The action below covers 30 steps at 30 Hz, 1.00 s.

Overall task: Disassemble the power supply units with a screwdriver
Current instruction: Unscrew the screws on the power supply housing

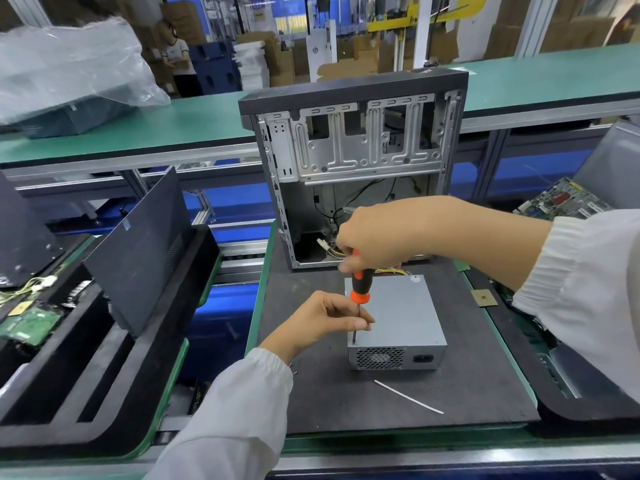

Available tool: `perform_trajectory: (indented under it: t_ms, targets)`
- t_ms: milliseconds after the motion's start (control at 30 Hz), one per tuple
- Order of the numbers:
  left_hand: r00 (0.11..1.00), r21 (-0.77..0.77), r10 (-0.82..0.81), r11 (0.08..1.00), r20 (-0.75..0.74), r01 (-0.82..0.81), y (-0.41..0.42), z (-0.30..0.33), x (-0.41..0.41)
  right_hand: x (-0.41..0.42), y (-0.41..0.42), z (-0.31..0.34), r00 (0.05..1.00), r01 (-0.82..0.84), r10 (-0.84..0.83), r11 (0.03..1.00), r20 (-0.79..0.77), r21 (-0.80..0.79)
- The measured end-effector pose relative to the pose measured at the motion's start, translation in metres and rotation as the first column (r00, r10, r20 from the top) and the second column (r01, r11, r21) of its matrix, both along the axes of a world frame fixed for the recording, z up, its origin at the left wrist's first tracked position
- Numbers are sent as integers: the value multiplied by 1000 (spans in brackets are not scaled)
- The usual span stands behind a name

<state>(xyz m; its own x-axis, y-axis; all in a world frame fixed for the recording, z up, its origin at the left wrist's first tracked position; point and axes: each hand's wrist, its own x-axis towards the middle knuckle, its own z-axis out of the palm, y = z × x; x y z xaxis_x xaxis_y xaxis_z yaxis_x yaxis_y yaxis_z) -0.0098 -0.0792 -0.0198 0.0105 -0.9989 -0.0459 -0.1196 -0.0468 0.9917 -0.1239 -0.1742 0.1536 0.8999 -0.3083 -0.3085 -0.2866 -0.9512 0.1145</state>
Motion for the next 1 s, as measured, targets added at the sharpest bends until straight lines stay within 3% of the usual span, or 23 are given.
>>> perform_trajectory:
  t_ms: [167, 267, 400, 600, 767, 1000]
  targets:
    - [999, -27, 23, 999, 39, -22, 3, -4, 6, -4, 0, 13, 987, -126, 137, 985, -88, 121]
    - [999, -36, 43, 998, 10, -43, 2, -2, 5, -6, 3, 15, 997, 20, -7, 985, -76, 173]
    - [998, -19, 57, 998, 24, -57, -2, -2, 4, -2, 6, 5, 982, 188, -182, 974, -59, 126]
    - [990, 28, 4, 1000, 142, -8, 0, -8, 8, -3, 1, 8, 997, 50, -46, 997, -61, 66]
    - [942, 56, -51, 998, 331, 35, 8, -14, 13, -5, -1, 12, 998, 46, -38, 986, -51, 158]
    - [922, 36, 4, 999, 388, -19, 7, -20, 4, -6, 0, 17, 997, 74, -70, 983, -28, 167]
